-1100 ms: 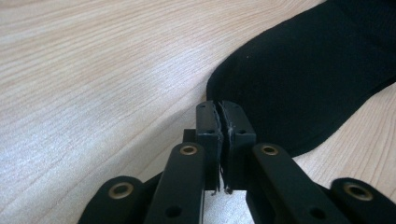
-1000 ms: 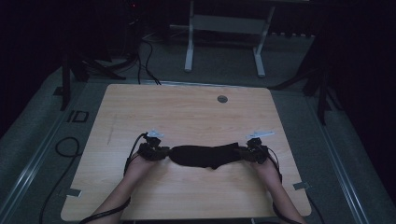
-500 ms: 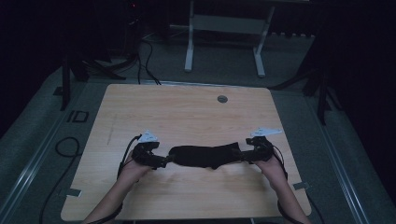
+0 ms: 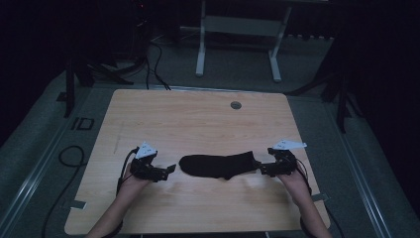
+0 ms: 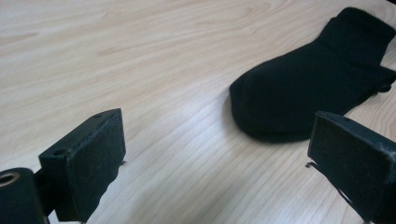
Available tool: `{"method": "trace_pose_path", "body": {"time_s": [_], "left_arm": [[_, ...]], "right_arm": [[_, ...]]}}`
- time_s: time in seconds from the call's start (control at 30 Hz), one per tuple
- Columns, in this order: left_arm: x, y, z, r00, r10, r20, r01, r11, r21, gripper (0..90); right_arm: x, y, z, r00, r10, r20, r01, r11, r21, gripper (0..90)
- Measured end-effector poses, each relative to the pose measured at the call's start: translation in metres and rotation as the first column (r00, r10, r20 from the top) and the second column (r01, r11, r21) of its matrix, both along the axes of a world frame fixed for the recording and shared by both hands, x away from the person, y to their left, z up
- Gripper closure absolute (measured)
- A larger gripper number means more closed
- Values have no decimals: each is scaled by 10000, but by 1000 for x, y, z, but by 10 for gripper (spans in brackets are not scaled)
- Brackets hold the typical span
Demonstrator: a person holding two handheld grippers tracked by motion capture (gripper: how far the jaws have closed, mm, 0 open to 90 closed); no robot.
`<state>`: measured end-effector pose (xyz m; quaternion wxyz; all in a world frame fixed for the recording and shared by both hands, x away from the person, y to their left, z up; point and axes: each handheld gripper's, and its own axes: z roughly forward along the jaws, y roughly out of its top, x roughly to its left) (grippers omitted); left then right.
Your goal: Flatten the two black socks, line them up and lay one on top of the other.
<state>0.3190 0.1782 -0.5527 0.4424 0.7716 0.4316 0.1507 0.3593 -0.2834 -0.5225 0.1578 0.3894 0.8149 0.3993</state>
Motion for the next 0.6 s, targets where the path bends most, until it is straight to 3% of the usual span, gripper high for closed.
{"method": "trace_pose_path", "body": {"time_s": [0.3, 0.37, 0.6], "left_arm": [[-12, 17, -5, 9997, 195, -165, -192, 9996, 204, 45], [-21, 31, -6, 9991, 407, -124, -403, 9986, 335, 45], [-34, 49, -9, 9960, 886, -94, -882, 9955, 357, 45]], "right_arm": [[-8, -18, -7, 9993, -315, -200, 316, 9995, 38, 131], [-12, -25, -10, 9987, -415, -312, 416, 9991, 34, 132], [-21, -38, -16, 9968, -666, -442, 672, 9977, 121, 133]]}}
